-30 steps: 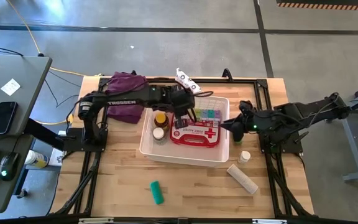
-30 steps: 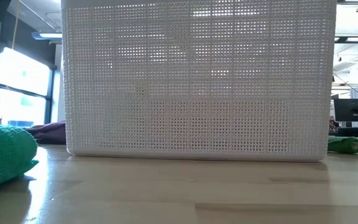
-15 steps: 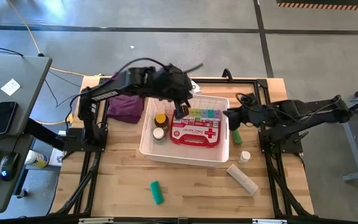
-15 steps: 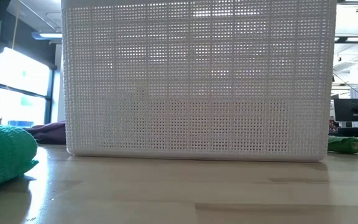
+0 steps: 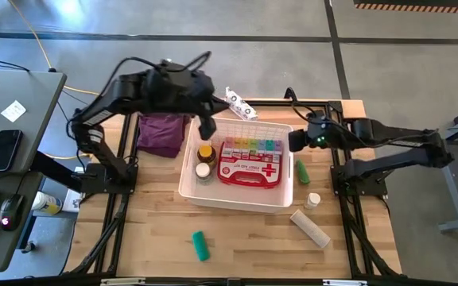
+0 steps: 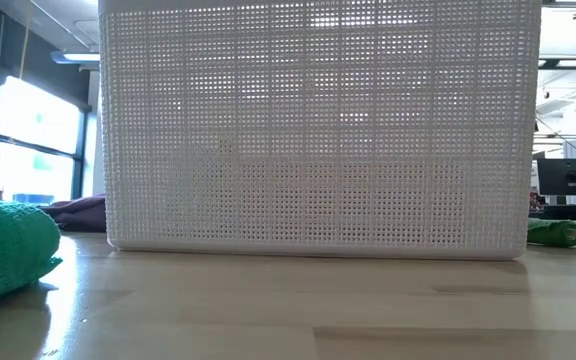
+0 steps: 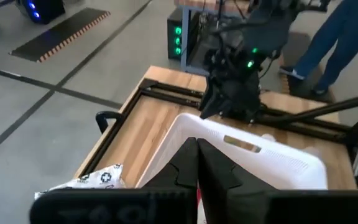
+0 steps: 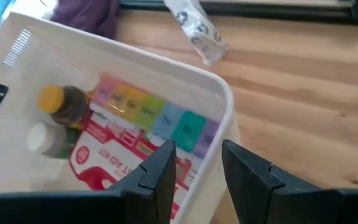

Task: Pick & place medical supplies in basket/bin
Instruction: Adjust the white bin

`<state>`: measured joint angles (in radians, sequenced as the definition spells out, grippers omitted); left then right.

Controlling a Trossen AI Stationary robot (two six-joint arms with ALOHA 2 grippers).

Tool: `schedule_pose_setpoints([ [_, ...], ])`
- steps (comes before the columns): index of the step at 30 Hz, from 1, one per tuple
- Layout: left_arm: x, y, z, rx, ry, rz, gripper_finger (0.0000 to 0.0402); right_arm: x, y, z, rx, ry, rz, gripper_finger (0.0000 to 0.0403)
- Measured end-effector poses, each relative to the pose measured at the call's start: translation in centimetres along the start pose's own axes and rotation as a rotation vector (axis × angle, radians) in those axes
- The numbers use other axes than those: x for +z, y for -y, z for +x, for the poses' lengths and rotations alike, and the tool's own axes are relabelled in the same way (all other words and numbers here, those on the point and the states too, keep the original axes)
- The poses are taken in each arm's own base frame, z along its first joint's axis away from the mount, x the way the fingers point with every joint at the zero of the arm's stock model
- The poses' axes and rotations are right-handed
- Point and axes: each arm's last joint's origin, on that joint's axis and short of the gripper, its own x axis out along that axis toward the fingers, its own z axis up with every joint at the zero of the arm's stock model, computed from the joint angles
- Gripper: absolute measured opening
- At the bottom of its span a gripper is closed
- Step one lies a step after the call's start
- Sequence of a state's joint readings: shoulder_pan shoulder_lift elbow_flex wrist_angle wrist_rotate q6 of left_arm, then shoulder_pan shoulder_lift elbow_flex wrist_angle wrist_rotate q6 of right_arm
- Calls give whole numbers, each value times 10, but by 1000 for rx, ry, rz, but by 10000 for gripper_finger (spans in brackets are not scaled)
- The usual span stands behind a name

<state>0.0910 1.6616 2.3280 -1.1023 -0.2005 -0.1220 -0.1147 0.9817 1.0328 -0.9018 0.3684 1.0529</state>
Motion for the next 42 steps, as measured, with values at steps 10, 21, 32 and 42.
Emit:
schedule_pose_setpoints([
  [10, 4, -9, -46, -17, 79, -7, 81, -2, 2, 1, -3, -55, 69, 153],
  [21, -4, -8, -47, -57, -5, 13, 101, -2, 2, 11, -86, -31, 110, 188],
  [32, 15, -4, -44, -127, 191, 22, 99, -3, -6, 41, -151, -83, 66, 127],
  [42, 9, -2, -36, -178, 111, 50, 99, -2, -9, 43, -147, -46, 68, 71],
])
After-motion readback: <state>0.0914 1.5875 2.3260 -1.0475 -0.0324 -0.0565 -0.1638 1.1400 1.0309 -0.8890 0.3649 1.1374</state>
